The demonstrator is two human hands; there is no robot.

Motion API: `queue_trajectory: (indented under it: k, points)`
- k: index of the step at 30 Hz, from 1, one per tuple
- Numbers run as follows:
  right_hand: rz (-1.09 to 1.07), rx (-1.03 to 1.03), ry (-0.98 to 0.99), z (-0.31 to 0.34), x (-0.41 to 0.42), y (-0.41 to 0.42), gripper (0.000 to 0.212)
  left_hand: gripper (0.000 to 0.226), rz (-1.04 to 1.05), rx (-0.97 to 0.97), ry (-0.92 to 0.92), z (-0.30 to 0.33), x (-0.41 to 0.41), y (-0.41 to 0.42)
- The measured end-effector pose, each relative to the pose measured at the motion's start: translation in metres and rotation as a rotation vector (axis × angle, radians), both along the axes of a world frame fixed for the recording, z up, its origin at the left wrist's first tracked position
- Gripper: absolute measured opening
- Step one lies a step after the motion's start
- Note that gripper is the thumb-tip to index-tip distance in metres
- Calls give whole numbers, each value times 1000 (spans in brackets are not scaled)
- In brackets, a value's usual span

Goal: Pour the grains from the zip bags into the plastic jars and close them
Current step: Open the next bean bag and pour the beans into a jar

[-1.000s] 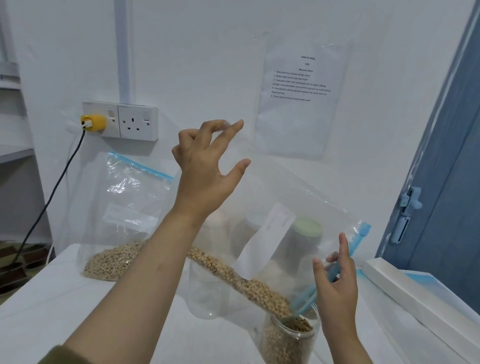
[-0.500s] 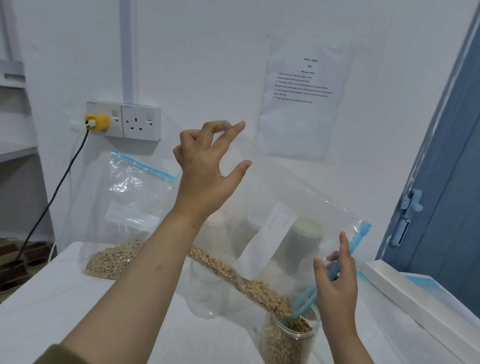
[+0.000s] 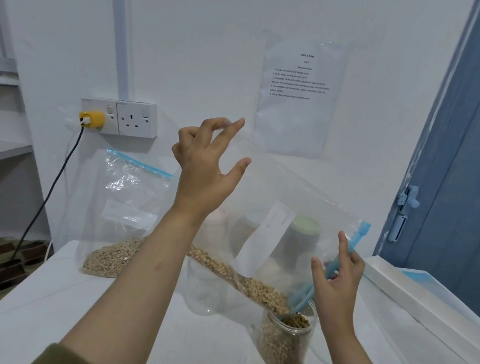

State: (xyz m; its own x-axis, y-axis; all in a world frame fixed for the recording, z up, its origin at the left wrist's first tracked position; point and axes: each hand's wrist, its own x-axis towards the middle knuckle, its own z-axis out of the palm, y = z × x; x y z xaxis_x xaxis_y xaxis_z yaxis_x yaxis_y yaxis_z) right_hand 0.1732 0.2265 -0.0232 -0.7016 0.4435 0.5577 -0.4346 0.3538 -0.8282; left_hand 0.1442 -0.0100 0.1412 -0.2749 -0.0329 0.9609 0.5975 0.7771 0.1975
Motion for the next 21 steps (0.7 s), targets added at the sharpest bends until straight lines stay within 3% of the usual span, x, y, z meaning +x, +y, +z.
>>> queue_trajectory:
  k: [8,14,21]
  points:
    - [-196,55,33,-5,-1,3,58,56,1,-2,6,-1,1,2]
    - [-288,371,162,6,-2,-1,44,56,-4,-5,7,-1,2,4]
    - [-196,562,275,52,-14,-6,42,55,-13,-7,-8,0,3,6]
